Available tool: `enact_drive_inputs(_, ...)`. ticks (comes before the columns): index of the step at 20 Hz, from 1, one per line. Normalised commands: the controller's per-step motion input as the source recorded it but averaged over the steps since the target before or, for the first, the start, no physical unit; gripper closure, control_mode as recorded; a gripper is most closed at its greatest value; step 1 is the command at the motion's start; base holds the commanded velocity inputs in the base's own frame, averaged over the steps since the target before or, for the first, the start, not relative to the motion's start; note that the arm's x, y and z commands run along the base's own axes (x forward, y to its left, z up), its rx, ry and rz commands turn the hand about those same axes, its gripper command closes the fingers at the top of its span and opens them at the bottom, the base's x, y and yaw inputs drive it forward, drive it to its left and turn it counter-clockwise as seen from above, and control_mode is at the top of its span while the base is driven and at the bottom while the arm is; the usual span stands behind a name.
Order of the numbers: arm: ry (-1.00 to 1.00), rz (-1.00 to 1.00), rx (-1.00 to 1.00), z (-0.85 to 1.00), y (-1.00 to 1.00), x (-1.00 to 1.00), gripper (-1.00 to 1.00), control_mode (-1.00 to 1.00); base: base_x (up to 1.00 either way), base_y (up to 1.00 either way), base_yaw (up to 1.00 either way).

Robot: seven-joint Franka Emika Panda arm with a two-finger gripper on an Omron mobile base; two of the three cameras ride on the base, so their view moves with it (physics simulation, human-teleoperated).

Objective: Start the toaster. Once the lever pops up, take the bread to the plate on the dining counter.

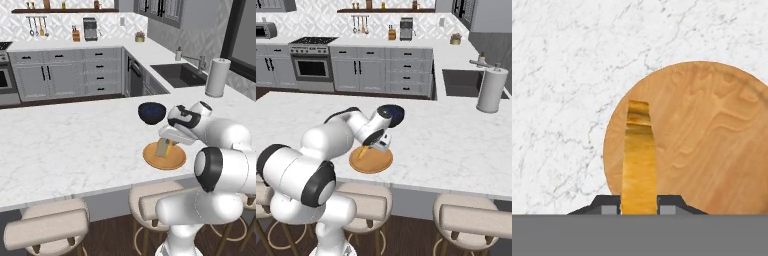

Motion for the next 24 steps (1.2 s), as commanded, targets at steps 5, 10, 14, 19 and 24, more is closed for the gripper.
enact_drive_inputs(5, 0.0, 0.0, 0.0, -0.15, 0.0, 0.0, 1.0, -1.0, 0.0, 0.0, 0.0)
enact_drive_inputs(10, 0.0, 0.0, 0.0, 0.0, 0.0, 0.0, -1.0, -1.0, 0.0, 0.0, 0.0)
enact_drive_inputs(14, -0.02, 0.0, 0.0, 0.0, -0.06, 0.0, -1.0, -1.0, 0.0, 0.0, 0.0)
enact_drive_inputs(19, -0.02, 0.0, 0.0, 0.0, -0.24, -0.05, -1.0, -1.0, 0.0, 0.0, 0.0)
enact_drive_inputs(24, 0.0, 0.0, 0.0, 0.0, -0.37, -0.27, -1.0, -1.0, 0.0, 0.0, 0.0)
